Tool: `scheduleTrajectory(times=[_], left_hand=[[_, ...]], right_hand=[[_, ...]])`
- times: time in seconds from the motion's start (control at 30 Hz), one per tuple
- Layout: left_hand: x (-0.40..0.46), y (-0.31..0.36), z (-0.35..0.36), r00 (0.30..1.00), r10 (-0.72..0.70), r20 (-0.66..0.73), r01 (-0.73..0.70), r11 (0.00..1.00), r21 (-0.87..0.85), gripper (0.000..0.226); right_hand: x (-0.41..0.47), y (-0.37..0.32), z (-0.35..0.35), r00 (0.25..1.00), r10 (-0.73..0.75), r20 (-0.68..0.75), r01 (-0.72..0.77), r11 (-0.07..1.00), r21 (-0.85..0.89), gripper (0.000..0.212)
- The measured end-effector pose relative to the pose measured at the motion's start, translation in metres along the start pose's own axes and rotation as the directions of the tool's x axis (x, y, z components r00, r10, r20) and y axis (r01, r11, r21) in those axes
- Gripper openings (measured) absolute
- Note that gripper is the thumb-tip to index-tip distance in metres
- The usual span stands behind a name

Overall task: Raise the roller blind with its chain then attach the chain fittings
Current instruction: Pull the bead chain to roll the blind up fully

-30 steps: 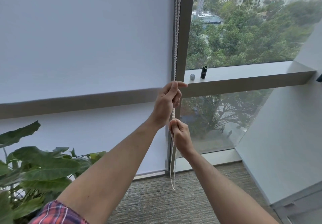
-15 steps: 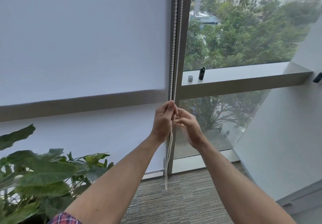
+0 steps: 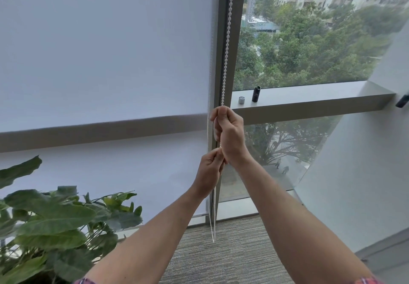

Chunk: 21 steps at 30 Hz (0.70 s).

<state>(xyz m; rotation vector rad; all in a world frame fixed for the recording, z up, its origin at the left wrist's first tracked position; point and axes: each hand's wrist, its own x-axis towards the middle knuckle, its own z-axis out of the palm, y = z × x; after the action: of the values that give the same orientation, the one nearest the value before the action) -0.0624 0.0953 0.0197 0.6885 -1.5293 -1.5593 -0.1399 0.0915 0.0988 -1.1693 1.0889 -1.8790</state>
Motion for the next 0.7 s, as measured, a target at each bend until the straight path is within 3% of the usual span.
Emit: scheduleTrajectory(times=[0.2,0.33,0.5,0.7], left_hand=[[-0.010,-0.013,-0.019,0.991,-0.052,0.125,0.026,0.980,0.200,0.044],[-0.003,-0.001,-0.036,0.997,-0.077,0.022,0.073,0.987,0.140,0.050],[0.022,0.050,-0.035,0.993,0.111,-0.049,-0.108,0.992,0.067,0.044],[0.044,0.098,-0.015,0.966,0.258,0.030,-0.257,0.966,-0.026,0.038]], right_hand=[[-0.009,0.011,-0.002,0.999,0.006,-0.047,-0.006,1.000,-0.015,0.038],[-0.014,0.017,-0.006,0.997,0.012,-0.075,-0.019,0.995,-0.094,0.038],[-0.031,0.042,-0.007,0.997,0.057,-0.045,-0.061,0.992,-0.110,0.042],[-0.057,0.084,-0.018,0.986,0.156,-0.059,-0.165,0.962,-0.217,0.038]])
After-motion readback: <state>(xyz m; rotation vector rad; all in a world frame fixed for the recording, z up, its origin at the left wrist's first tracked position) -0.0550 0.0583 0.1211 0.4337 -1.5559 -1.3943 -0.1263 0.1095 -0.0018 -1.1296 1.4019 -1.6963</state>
